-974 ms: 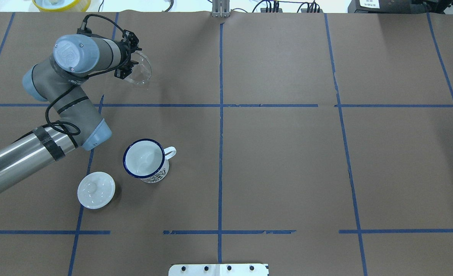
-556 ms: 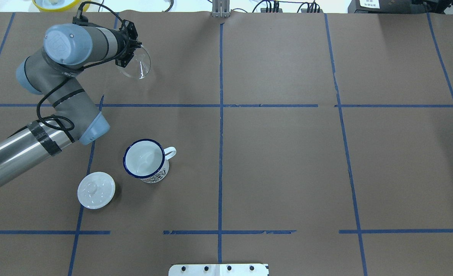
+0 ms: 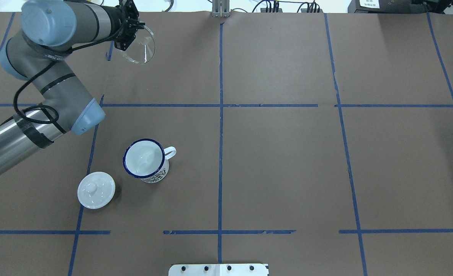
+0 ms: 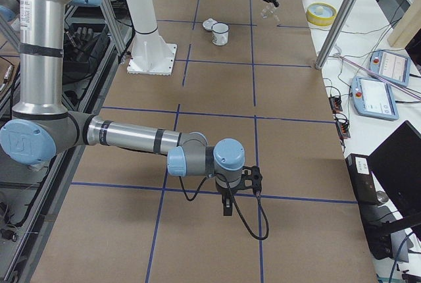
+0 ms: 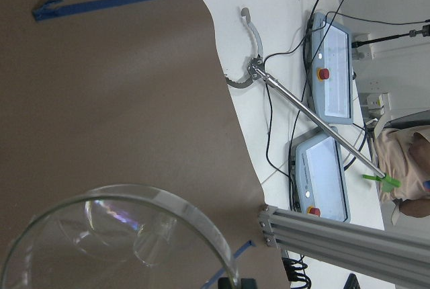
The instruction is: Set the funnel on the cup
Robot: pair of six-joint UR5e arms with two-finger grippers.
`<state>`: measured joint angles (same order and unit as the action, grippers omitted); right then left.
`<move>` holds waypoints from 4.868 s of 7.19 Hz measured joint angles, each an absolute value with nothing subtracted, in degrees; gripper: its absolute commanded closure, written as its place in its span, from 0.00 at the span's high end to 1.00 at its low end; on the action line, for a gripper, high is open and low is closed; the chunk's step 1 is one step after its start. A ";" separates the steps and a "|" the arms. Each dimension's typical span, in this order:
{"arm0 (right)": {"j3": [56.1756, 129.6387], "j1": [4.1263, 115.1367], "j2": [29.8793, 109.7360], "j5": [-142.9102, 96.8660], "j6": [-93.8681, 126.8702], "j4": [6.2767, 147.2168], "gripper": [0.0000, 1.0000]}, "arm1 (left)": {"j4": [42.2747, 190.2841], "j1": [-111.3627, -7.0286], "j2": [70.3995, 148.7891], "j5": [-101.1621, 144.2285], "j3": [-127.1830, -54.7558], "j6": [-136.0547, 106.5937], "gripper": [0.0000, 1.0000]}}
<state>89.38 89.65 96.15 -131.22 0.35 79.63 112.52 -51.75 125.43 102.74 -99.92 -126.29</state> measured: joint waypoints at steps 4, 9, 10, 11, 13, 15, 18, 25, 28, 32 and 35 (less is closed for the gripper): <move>89.40 89.65 96.15 -131.22 0.35 79.63 1.00 | 74.41 -47.13 126.63 114.04 -120.82 -113.98 0.00; 89.47 89.65 96.15 -131.22 0.35 79.63 1.00 | 62.98 -41.72 130.13 117.73 -117.01 -98.23 0.00; 89.47 89.65 96.15 -131.22 0.35 79.63 1.00 | 63.12 -41.65 130.57 117.73 -114.62 -96.49 0.00; 89.47 89.65 96.15 -131.22 0.35 79.63 1.00 | 63.90 -41.07 130.57 117.77 -112.74 -95.30 0.00; 89.47 89.65 96.15 -131.22 0.35 79.63 1.00 | 67.73 -38.17 130.09 117.85 -108.68 -94.00 0.00; 89.47 89.65 96.15 -131.22 0.35 79.63 1.00 | 70.90 -36.28 128.83 117.80 -106.30 -93.78 0.00; 89.47 89.65 96.15 -131.22 0.35 79.63 1.00 | 73.17 -35.81 127.38 117.75 -105.70 -92.09 0.00; 89.41 89.65 96.15 -131.22 0.35 79.63 1.00 | 75.84 -34.61 127.28 117.75 -102.51 -91.41 0.62; 89.46 89.65 96.15 -131.22 0.35 79.63 1.00 | 75.91 -34.52 127.32 117.76 -102.54 -91.42 1.00; 89.43 89.65 96.15 -131.22 0.35 79.63 1.00 | 77.23 -38.43 119.73 117.79 -113.41 -77.67 1.00; 89.39 89.65 96.15 -131.22 0.35 79.63 1.00 | 82.76 -52.88 105.98 123.55 -118.67 -51.40 1.00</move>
<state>89.39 89.65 96.15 -131.22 0.35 79.63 82.76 -52.88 105.98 123.55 -118.67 -51.40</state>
